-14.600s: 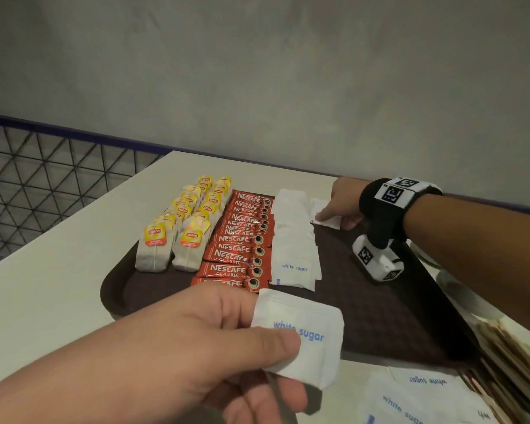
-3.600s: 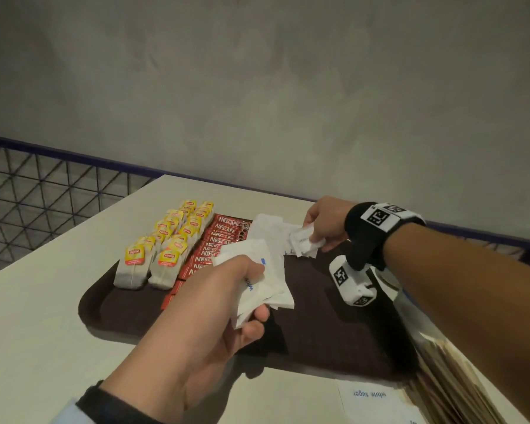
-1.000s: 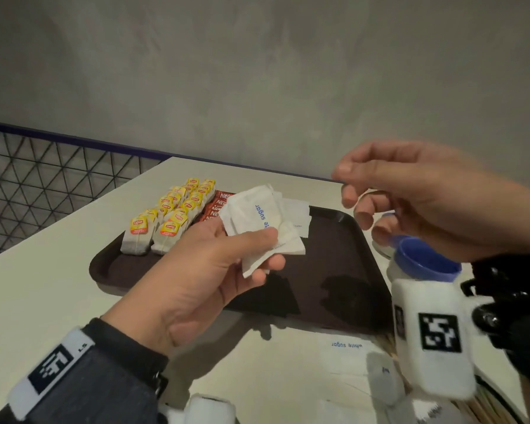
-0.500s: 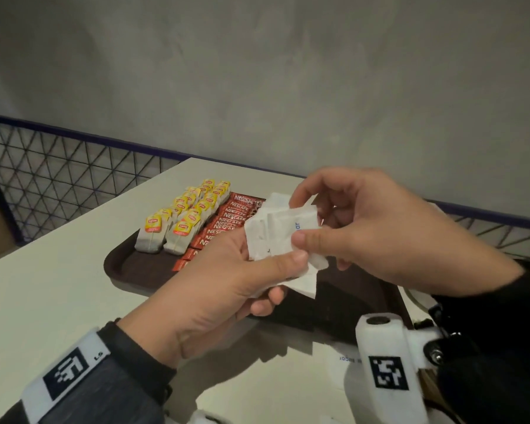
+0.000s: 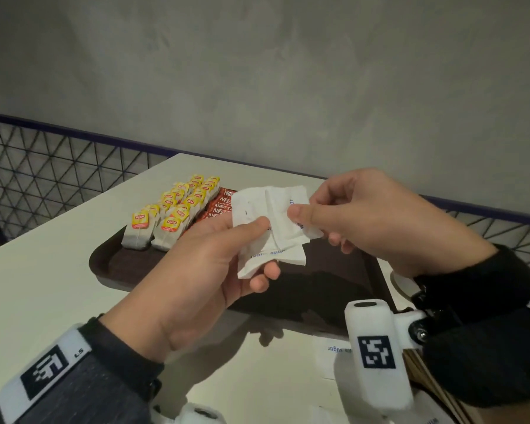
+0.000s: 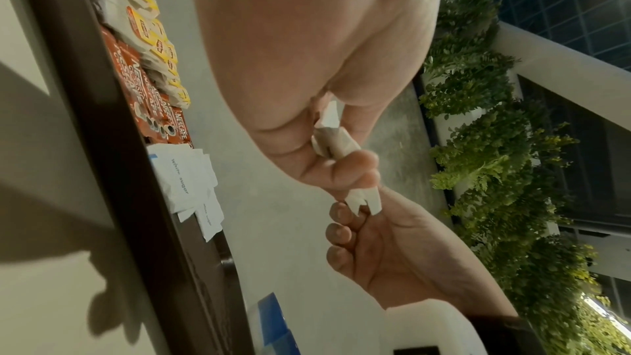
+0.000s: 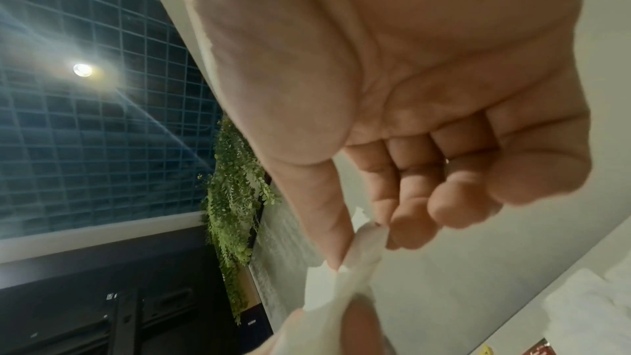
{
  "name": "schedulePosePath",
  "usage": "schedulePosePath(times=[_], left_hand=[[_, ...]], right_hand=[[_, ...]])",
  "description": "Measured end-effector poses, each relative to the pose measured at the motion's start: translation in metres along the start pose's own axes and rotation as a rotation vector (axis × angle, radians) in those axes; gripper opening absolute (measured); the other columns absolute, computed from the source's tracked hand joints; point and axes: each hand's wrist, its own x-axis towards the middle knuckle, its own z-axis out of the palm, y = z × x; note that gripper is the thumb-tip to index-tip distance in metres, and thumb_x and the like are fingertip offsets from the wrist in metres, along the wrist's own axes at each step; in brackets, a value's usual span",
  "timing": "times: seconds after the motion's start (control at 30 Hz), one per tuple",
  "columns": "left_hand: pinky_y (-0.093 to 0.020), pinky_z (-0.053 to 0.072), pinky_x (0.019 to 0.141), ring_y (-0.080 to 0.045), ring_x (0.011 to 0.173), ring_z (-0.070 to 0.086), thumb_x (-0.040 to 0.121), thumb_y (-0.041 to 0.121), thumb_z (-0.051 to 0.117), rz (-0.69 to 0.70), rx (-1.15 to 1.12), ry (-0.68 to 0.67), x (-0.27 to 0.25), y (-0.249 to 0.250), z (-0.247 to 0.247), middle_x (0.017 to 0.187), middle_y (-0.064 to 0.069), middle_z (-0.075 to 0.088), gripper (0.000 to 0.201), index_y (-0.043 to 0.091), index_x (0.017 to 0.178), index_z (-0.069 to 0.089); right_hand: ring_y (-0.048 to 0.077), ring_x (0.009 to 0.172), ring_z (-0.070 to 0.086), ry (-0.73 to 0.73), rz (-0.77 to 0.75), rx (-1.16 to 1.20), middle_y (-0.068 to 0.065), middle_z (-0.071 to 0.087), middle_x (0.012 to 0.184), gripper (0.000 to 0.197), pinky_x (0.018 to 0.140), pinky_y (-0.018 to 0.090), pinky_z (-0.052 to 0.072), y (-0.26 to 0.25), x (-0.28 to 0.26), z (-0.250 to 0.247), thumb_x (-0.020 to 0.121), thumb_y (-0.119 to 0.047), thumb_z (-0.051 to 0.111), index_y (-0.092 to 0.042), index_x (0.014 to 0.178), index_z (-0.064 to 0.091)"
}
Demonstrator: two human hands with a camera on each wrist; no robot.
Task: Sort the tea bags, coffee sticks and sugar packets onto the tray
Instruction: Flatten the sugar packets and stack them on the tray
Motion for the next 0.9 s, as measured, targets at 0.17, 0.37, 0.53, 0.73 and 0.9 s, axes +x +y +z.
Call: schedulePosePath(times=[0.17,0.37,0.53,0.73,0.9], left_hand=[[-0.019,0.047,0.047,-0.013,0.056,0.057,0.099,0.015,0.058,0.027,0.019,0.033,0.001,0.001,-0.003,0.088,-0.008,0.073,0.020,0.010,0.113,0.072],[-0.018,0.046,0.045,-0.013,0.055,0.058,0.097,0.015,0.063,0.059,0.035,0.081,0.002,0.001,-0.004,0.088,-0.009,0.075,0.021,0.008,0.116,0.070],[-0.020,0.049,0.046,-0.017,0.060,0.064,0.100,0.015,0.061,0.061,0.043,0.079,0.003,0.001,-0.006,0.093,-0.011,0.077,0.025,0.007,0.123,0.068],[-0.021,0.049,0.045,-0.018,0.057,0.064,0.102,0.013,0.054,0.053,-0.039,0.057,0.001,0.008,-0.006,0.088,-0.011,0.076,0.022,0.008,0.119,0.066],[-0.021,0.043,0.042,-0.017,0.055,0.058,0.094,0.027,0.065,0.083,-0.025,0.051,0.000,0.007,-0.004,0.080,-0.007,0.069,0.018,0.012,0.104,0.069]], right_hand=[[0.017,0.057,0.055,0.031,-0.033,0.168,0.000,0.062,0.063,0.026,0.051,0.034,0.043,-0.002,0.000,-0.001,0.089,-0.027,0.074,-0.010,0.077,0.059],[0.011,0.052,0.047,0.192,-0.381,0.104,-0.001,0.057,0.067,0.023,0.049,0.023,0.037,-0.008,-0.005,0.003,0.092,-0.014,0.072,-0.013,0.078,0.054],[0.009,0.071,0.053,0.221,-0.565,-0.366,-0.016,0.052,0.068,0.023,0.061,0.015,0.034,-0.019,-0.016,0.010,0.084,-0.010,0.074,-0.025,0.076,0.060],[-0.002,0.073,0.048,0.254,-0.647,-0.569,-0.016,0.050,0.078,0.026,0.064,0.009,0.033,-0.022,-0.018,0.010,0.080,-0.006,0.075,-0.029,0.076,0.065],[-0.003,0.076,0.051,0.099,-0.532,-0.535,-0.014,0.057,0.081,0.022,0.069,0.007,0.036,-0.021,-0.017,0.017,0.080,-0.007,0.075,-0.029,0.077,0.074]])
